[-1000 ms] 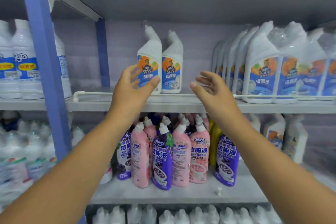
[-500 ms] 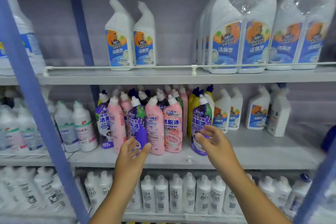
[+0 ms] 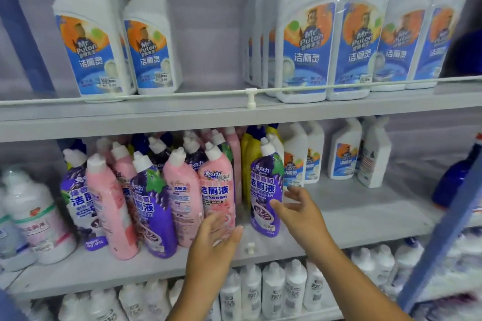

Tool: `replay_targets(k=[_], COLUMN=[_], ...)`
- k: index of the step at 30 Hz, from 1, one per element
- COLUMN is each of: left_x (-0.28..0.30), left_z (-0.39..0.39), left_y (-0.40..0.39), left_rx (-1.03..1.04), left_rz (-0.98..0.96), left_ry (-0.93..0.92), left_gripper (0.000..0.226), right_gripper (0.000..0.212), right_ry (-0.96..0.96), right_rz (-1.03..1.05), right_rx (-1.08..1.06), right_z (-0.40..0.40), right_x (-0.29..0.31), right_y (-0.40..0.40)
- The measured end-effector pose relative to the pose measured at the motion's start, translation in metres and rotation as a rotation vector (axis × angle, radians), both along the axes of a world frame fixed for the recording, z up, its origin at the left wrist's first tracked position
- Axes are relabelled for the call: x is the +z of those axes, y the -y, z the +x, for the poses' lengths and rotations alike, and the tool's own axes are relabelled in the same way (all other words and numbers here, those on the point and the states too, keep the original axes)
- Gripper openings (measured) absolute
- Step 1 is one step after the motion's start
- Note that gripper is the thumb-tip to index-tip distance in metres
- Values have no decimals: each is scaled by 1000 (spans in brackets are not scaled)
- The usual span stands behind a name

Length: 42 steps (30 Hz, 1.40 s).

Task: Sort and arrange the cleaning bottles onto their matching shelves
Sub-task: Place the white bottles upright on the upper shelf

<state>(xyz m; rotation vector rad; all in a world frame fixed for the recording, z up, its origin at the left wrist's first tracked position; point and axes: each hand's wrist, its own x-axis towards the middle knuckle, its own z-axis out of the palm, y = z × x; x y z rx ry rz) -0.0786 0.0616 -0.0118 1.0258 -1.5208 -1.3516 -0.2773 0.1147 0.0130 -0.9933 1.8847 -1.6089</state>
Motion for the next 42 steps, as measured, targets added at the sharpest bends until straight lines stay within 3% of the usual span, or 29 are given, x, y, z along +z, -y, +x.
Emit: replay_targets(k=[4, 12, 17, 19, 21, 24, 26, 30, 33, 42], left_x=[-13, -25, -41, -47, -53, -58, -55, -57, -60, -61], left_z=[-22, -67, -102, -124, -140, -173, -193, -225, -244, -274], left_y=[18, 26, 22, 13, 6, -8, -11, -6, -3, 11], left_rx=[-114, -167, -119, -60, 17, 158, 283, 477, 564, 705], left_rz=[38, 71, 87, 84, 84, 58, 22, -65, -70, -25], left_ry=[-7, 21, 16, -17, -54, -65, -67, -42, 21, 63], left_gripper=[39, 30, 34, 40, 53, 89, 107, 107, 101, 116], right_gripper=[54, 39, 26, 21, 14, 14, 21, 33, 41, 33], right_ry=[-54, -212, -83, -23, 28, 3, -48, -136, -99, -138], right_rz=[54, 28, 9, -5, -50, -67, -23, -39, -58, 34], right_rx=[4, 36, 193, 243, 134, -47, -58, 120, 212, 263], right_z=[-5, -7, -27, -52, -76, -125, -156, -192, -198, -215], right_x=[-3, -11, -13, -15, -14, -19, -22, -28, -37, -37], right_y=[29, 60, 62, 57, 57, 65, 77, 97, 111, 106])
